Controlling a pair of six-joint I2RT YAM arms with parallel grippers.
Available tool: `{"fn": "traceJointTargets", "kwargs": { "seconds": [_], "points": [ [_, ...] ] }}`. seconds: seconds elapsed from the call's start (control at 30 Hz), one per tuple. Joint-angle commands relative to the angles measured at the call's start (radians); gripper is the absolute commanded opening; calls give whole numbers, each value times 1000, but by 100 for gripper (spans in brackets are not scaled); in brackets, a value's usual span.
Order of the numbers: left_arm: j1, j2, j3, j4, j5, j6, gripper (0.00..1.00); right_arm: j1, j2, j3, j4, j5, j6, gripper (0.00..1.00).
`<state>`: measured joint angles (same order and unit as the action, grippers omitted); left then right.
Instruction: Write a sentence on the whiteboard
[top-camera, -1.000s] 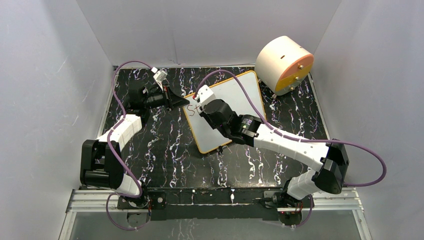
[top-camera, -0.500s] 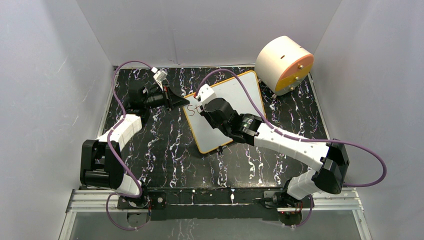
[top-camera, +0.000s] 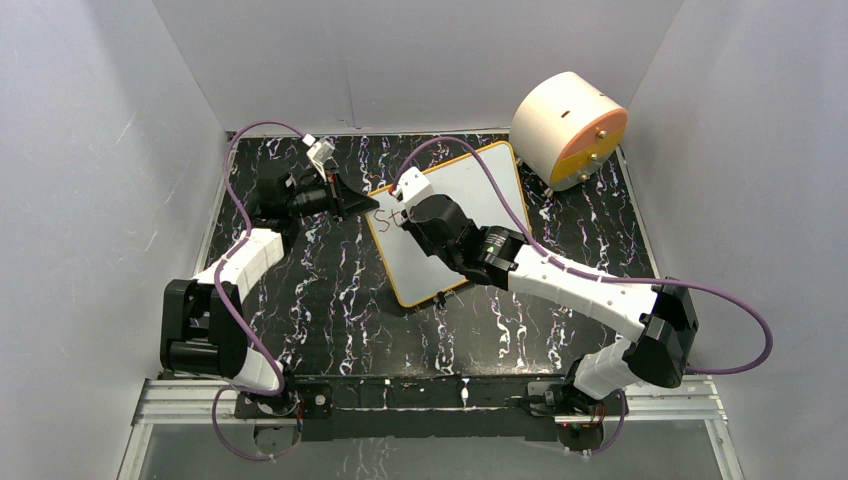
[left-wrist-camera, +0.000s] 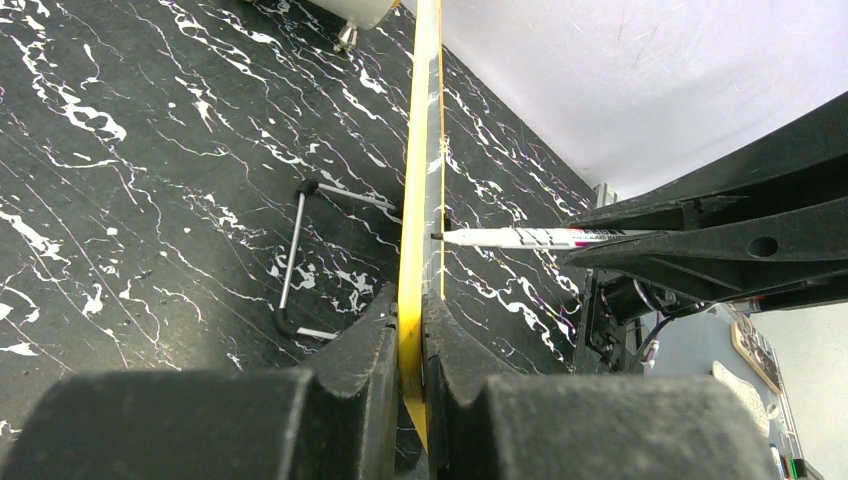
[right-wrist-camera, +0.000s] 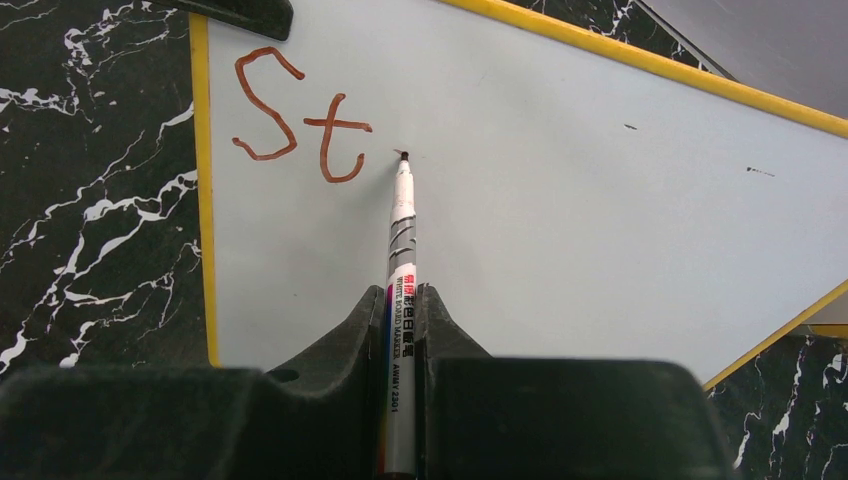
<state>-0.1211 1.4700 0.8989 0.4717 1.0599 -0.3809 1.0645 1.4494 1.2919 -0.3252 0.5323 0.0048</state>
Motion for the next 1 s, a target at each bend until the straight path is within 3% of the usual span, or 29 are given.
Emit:
{"fn": "traceJointTargets", "kwargs": {
  "seconds": [0.0, 0.97],
  "points": [
    [-34, 42, -22, -122, -8, 62, 0, -14, -12, -6, 11, 40, 10, 0],
    [-34, 47, -19, -135, -11, 71, 0, -28, -31, -17, 69, 86, 7, 0]
  ]
}}
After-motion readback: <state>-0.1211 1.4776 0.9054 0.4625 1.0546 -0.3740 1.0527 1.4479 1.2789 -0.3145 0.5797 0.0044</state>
